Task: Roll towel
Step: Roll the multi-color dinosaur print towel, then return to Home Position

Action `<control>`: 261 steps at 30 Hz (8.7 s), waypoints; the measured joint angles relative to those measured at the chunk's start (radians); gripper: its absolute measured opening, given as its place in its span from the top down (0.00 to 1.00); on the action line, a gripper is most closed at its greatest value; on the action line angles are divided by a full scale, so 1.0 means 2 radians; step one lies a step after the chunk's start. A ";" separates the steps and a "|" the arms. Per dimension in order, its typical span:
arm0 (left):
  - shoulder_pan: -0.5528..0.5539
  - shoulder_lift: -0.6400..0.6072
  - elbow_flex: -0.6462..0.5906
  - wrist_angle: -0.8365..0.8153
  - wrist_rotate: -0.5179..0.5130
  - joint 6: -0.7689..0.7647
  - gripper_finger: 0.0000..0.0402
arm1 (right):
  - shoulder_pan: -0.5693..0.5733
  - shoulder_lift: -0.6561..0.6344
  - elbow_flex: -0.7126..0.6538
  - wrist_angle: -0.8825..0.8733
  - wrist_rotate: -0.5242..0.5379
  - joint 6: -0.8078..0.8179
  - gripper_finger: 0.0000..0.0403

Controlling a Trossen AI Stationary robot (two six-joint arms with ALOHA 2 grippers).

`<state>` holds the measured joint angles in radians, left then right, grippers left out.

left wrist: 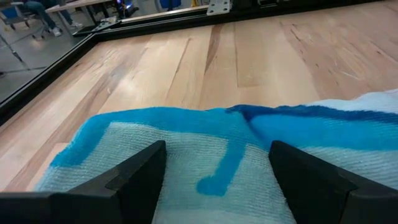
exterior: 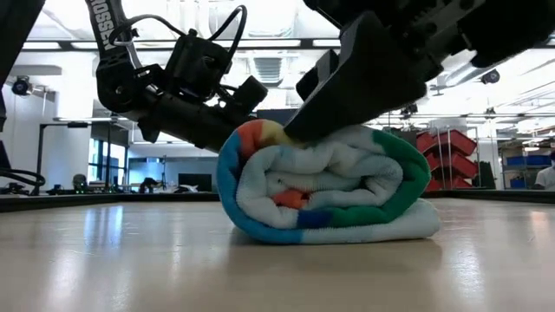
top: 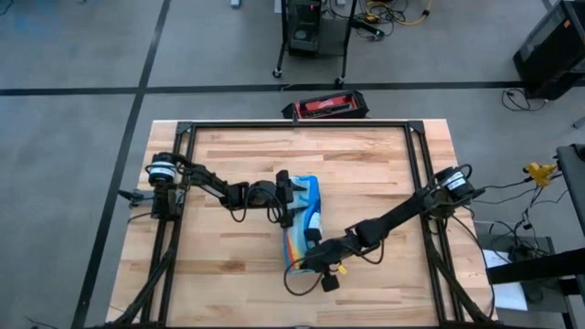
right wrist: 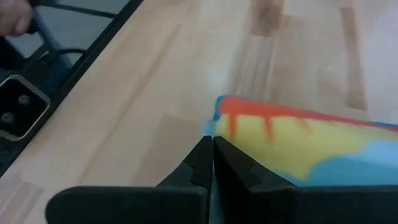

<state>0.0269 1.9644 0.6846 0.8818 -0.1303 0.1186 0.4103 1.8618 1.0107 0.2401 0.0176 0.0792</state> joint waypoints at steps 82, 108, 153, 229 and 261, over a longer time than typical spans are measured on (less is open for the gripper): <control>-0.006 -0.058 0.079 -0.189 0.019 0.094 0.32 | -0.163 -0.110 -0.132 0.053 0.131 -0.111 1.00; -0.212 -0.129 0.050 -0.300 -0.088 -0.120 0.32 | -0.172 -0.083 -0.133 0.081 0.086 -0.060 1.00; -0.202 -0.205 0.052 -0.601 -0.204 0.060 0.32 | -0.176 -0.041 -0.102 0.223 -0.137 -0.135 1.00; -0.254 -0.279 0.008 -0.756 -0.294 -0.282 0.32 | -0.196 -0.129 -0.336 0.441 0.017 -0.116 1.00; -0.168 -0.619 -0.131 -0.679 -0.280 -0.273 0.32 | -0.195 -0.654 -0.434 0.028 0.058 -0.080 1.00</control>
<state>-0.3084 0.7273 0.4233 -0.4757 -0.6903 -0.4283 0.0208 0.5539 0.1418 0.2958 0.1345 -0.0799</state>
